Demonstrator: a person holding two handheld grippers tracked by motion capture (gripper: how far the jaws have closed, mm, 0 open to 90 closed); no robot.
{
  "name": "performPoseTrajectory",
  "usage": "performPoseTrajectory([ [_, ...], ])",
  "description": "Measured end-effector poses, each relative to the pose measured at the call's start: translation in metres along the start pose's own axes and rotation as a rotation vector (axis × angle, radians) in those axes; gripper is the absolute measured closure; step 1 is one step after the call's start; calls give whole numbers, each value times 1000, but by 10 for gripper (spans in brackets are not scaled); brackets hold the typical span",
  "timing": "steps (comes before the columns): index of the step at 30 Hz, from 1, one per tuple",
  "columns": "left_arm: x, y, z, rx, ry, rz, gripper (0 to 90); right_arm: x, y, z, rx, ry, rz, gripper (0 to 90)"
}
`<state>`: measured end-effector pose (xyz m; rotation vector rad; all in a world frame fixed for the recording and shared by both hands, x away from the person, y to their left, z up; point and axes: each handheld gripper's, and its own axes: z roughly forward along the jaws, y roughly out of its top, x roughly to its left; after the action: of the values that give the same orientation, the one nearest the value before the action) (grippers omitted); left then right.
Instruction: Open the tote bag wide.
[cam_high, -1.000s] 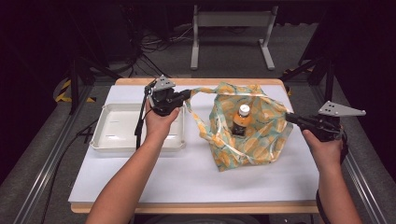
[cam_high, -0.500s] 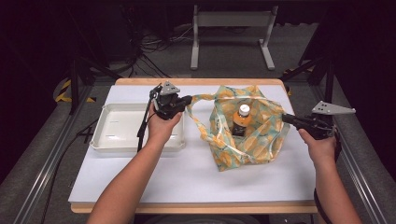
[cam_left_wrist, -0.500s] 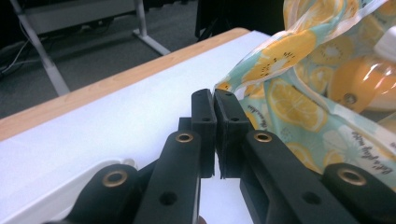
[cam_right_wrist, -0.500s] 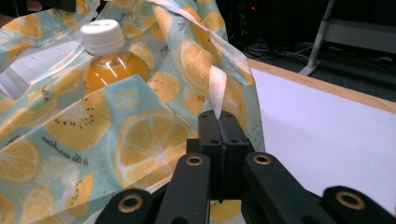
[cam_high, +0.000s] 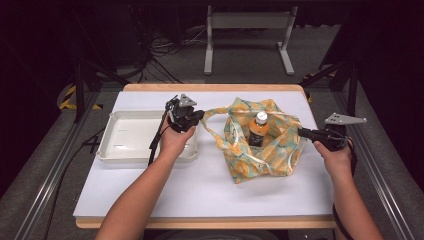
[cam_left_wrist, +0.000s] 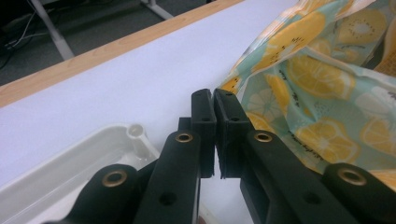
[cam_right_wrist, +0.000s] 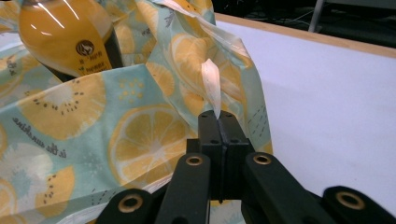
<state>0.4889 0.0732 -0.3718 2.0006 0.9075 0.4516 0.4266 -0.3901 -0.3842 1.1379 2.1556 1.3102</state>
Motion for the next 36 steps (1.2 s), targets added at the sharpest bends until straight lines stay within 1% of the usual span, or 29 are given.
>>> performPoseTrajectory([
  [5,-3,-6,4,40,13,13,886,-1,-7,4,30,0,6,900],
  [6,-5,-9,5,54,9,16,892,0,-9,5,40,1,10,900],
  [7,-5,-9,5,54,9,16,897,0,-9,5,40,1,10,900],
  [10,-9,-12,6,78,4,30,898,-1,-14,5,55,-1,8,900],
  [13,-13,-16,10,104,5,30,899,-1,-18,4,71,-4,16,900],
  [15,-14,-18,12,127,11,38,899,-2,-21,4,80,-5,19,900],
  [21,-15,-23,18,183,15,38,899,-4,-28,2,104,-6,30,900],
  [24,-15,-25,19,200,7,41,899,-4,-30,2,121,-4,28,900],
  [25,-16,-25,20,199,4,34,899,-3,-30,2,124,-4,26,900],
  [29,-17,-26,20,208,-1,47,899,0,-29,-2,115,-5,14,898],
  [34,-18,-27,19,203,-5,42,898,4,-25,-10,82,6,7,830],
  [36,-19,-28,19,202,-9,39,898,6,-22,-15,58,10,0,804],
])
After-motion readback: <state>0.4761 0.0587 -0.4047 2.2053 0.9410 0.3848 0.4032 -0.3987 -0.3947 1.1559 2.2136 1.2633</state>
